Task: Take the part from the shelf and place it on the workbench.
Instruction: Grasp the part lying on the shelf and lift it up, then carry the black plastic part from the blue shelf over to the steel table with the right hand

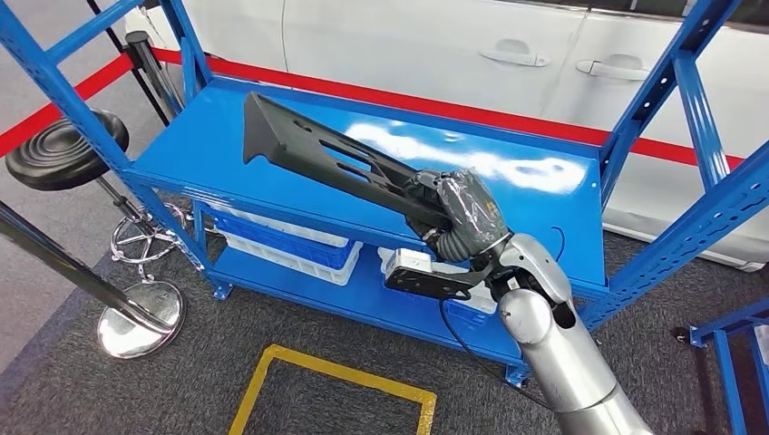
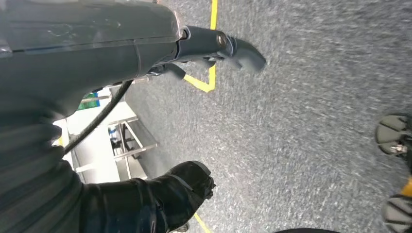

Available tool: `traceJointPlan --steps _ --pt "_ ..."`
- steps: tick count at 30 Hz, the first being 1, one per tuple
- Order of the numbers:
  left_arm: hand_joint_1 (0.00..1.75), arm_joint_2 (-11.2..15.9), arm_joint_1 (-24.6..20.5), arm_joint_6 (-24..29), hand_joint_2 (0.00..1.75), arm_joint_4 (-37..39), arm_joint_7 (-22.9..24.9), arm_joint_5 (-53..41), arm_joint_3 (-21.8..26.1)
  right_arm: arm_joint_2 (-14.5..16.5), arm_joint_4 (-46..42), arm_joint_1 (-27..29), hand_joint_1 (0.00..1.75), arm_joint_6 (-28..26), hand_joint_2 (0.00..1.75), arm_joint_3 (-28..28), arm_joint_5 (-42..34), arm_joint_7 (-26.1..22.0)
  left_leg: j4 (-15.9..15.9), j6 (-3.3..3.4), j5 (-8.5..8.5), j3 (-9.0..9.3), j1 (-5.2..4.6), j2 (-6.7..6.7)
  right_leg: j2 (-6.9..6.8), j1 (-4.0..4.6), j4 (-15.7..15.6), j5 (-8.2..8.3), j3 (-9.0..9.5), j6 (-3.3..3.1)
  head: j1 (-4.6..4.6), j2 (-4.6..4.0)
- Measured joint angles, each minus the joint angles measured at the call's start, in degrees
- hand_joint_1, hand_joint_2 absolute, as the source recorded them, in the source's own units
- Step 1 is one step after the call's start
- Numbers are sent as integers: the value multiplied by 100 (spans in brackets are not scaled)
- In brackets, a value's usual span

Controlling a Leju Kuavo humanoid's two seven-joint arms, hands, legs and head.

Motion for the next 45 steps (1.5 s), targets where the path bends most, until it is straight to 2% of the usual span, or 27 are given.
traceJointPlan --steps 1,2,5,7,9,11,13,14,16,18,19,21,22,24,26,28,30,31,32,33,35,37,39,40,42,43,45 --pt "0 -1 7 4 175 0 0 0 0 -14 -18 17 175 4 175 3 -4 0 36 -9 16 -53 2 -47 3 -6 -11 30 77 6 0 0" --pt "0 -4 11 5 175 0 0 0 0 -21 -39 26 175 7 175 7 -9 0 78 -20 22 -97 6 -97 20 -11 -244 152 258 6 0 0" --pt "0 -18 -1 9 175 1 0 -1 0 -46 -113 24 175 18 175 15 -38 -1 220 -85 12 -229 6 -232 251 -20 -1185 423 831 -42 -1 0" --pt "0 -21 -6 15 175 2 1 -3 0 -62 -142 19 175 40 175 24 -77 -1 254 -156 33 -299 9 -311 292 5 -1315 421 887 -94 -3 0" --pt "0 -11 1 28 175 2 2 -5 1 -68 -156 6 175 71 175 33 -139 0 252 -220 50 -332 16 -352 174 -9 -1358 460 889 -164 -3 0" --pt "0 3 2 44 175 4 2 -7 2 -69 -168 -10 175 95 175 37 -202 -2 481 -285 -105 -447 10 -172 44 -41 -1423 499 907 -237 -23 0" --pt "0 12 -7 56 175 8 1 -9 1 -77 -177 -13 175 110 175 38 -236 -5 1129 -349 -455 -745 27 60 -96 -33 -1448 514 907 -273 -43 0" --pt "0 14 -9 60 175 10 1 -10 1 -83 -179 -9 175 117 175 39 -242 -6 1492 -374 -608 -917 42 107 -172 -28 -1448 516 901 -279 -42 0" --pt "0 16 -6 63 175 14 -1 -12 0 -93 -179 1 175 130 175 40 -251 -7 1769 -402 -635 -1037 66 145 -322 -25 -1445 514 898 -278 -41 0" --pt "0 20 1 63 175 15 -7 -14 0 -98 -182 2 175 132 175 40 -262 -7 1202 -401 -295 -727 78 247 -461 -26 -1444 507 909 -266 -41 0" --pt "0 22 1 64 175 15 -10 -15 0 -99 -188 2 175 130 175 40 -268 -7 790 -388 -140 -515 61 387 -521 -16 -1442 500 917 -251 -42 0" --pt "0 28 0 64 175 16 -16 -16 0 -105 -207 -3 175 126 175 40 -279 -7 259 -315 30 -259 17 560 -630 17 -1442 494 930 -198 -37 0" --pt "0 31 0 64 175 17 -16 -16 0 -109 -216 -3 175 125 175 40 -282 -8 202 -276 30 -254 -6 570 -681 38 -1445 498 934 -169 -35 0" --pt "0 34 8 66 175 20 -17 -18 1 -115 -230 -6 175 124 175 40 -286 -8 180 -196 79 -278 1 423 -753 40 -1453 496 948 -104 -34 0" --pt "0 40 7 68 175 22 -20 -19 1 -129 -244 -7 175 121 175 42 -288 -8 129 -117 132 -273 26 295 -501 7 -1286 351 888 -51 -33 0" --pt "0 49 0 75 175 24 -23 -20 0 -173 -255 5 175 121 175 43 -295 -9 105 -60 164 -277 33 176 -122 -10 -700 6 623 -36 -31 0" --pt "0 56 -2 80 175 31 -35 -20 0 -227 -258 38 175 122 175 43 -299 -9 117 -34 175 -297 16 18 3 3 -10 -252 290 -38 -31 0" --pt "0 58 0 81 175 39 -43 -20 0 -251 -258 55 175 123 175 43 -299 -7 131 -29 177 -303 6 -75 17 7 100 -222 229 -45 -31 0" --pt "0 58 2 81 175 49 -49 -20 0 -272 -258 67 175 124 175 43 -300 -5 151 -29 176 -309 -2 -178 36 9 8 -89 266 -61 -31 0" --pt "0 58 4 81 175 58 -52 -20 0 -287 -259 71 175 124 175 43 -301 -4 175 -35 169 -311 -6 -271 81 8 -297 122 405 -83 -31 0" --pt "0 56 -2 81 175 78 -52 -20 0 -315 -261 72 175 124 175 43 -302 -2 239 -62 151 -352 -5 -433 403 -12 -1018 440 725 -124 -34 0" --pt "0 58 -9 84 175 93 -54 -20 0 -335 -268 76 175 124 175 44 -305 -4 275 -124 157 -430 21 -581 623 -9 -1327 502 840 -134 -37 0" --pt "0 66 2 89 175 100 -57 -21 1 -343 -275 69 175 122 175 46 -308 -4 258 -204 187 -483 48 -736 486 -7 -1371 516 855 -159 -35 0" --pt "0 73 11 93 175 104 -60 -21 1 -343 -277 62 175 121 175 46 -308 -3 279 -236 175 -501 37 -689 401 -22 -1407 528 879 -188 -39 0" --pt "0 86 9 111 175 116 -64 -22 1 -347 -293 61 175 104 175 45 -304 0 593 -294 -8 -655 14 -333 215 -51 -1482 553 931 -242 -82 0" --pt "0 89 1 134 175 126 -70 -24 -1 -362 -304 73 175 83 175 45 -300 0 904 -321 -168 -805 9 -97 126 -34 -1495 552 946 -257 -104 0" --pt "0 87 -16 225 175 167 -92 -31 -3 -456 -332 151 175 0 175 33 -293 -23 1581 -364 -443 -1153 38 115 -74 -12 -1496 536 954 -266 -120 0"
